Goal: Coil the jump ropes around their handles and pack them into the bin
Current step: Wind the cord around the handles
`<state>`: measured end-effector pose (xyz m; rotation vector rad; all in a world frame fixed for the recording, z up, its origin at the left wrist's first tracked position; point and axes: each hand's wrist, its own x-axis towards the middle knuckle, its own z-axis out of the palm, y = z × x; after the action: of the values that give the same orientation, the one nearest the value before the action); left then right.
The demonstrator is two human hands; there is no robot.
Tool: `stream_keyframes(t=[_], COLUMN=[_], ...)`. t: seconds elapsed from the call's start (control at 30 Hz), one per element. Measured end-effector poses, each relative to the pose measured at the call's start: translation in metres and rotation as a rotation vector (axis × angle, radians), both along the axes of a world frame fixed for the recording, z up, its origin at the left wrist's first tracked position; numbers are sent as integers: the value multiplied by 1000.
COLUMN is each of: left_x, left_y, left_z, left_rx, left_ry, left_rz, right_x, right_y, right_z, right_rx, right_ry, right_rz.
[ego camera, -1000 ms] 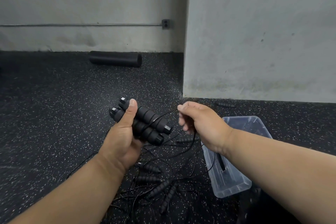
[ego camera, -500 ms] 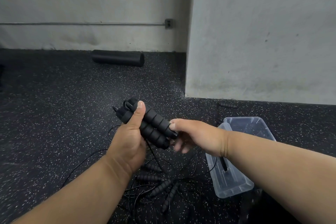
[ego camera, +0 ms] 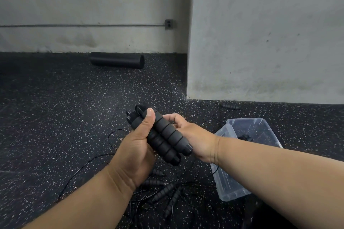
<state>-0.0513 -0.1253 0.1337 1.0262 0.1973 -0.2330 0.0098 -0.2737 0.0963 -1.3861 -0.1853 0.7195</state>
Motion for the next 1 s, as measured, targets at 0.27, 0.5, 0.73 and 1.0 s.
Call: stream_keyframes(t=[0.27,0.5,0.73,1.0], left_x=[6,18,11,7], left_y=[8,18,9,2], left_z=[-4,-7,-13,-16], left_rx=[69,149,122,118], left_ry=[18,16,46,55], left_rz=[156,387,407,305], right_x=[-9,-16,-23,-21], right_y=[5,0,6,2], right_z=[-3,11,0,1], right_rx=[87,-112,0,125], right_ry=[184,-239,-173,-151], right_rz=[75,147,9,-101])
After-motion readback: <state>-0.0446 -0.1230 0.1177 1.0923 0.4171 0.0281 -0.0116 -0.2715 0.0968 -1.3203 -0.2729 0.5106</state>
